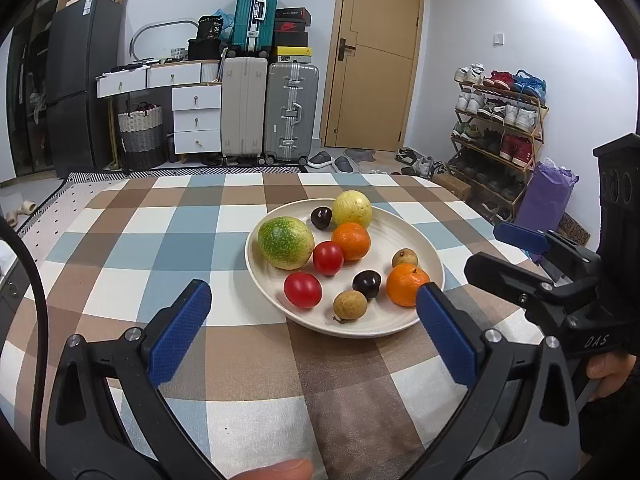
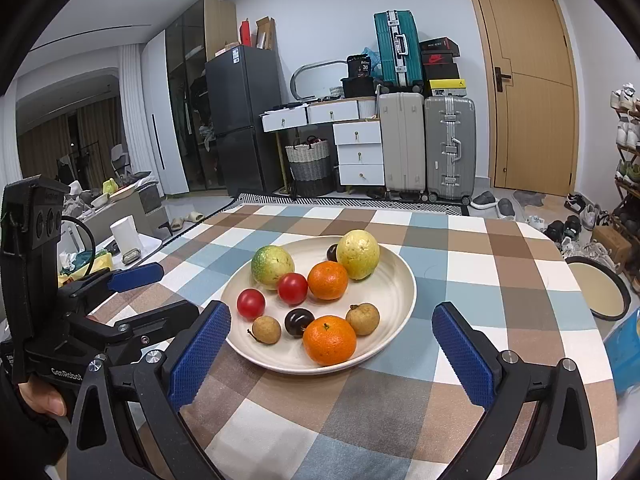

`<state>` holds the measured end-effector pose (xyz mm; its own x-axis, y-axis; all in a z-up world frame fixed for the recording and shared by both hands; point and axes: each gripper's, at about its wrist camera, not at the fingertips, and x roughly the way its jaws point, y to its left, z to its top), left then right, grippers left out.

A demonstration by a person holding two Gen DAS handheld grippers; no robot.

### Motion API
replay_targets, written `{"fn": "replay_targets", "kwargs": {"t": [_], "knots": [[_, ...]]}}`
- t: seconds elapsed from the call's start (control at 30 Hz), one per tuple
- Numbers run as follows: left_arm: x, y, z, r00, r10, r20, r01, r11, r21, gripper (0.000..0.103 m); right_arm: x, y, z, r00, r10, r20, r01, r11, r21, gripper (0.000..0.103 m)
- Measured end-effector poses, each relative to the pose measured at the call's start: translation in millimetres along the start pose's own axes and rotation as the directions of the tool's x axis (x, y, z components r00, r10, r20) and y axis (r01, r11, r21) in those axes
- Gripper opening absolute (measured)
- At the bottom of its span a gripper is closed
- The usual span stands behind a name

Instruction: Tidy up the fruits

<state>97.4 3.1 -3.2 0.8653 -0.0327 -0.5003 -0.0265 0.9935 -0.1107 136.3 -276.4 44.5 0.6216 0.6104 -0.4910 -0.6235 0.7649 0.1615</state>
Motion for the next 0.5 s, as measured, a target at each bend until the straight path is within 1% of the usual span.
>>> {"fn": "replay_targets", "kwargs": {"t": [0.5], "knots": [[0.2,0.6,0.5,1.0,-0.001,0.0,0.001,1.0,-0.001,0.102,0.1,0.2,0.0,1.0,0.001,0.0,-0.001,1.0,-0.001,0.103]]}}
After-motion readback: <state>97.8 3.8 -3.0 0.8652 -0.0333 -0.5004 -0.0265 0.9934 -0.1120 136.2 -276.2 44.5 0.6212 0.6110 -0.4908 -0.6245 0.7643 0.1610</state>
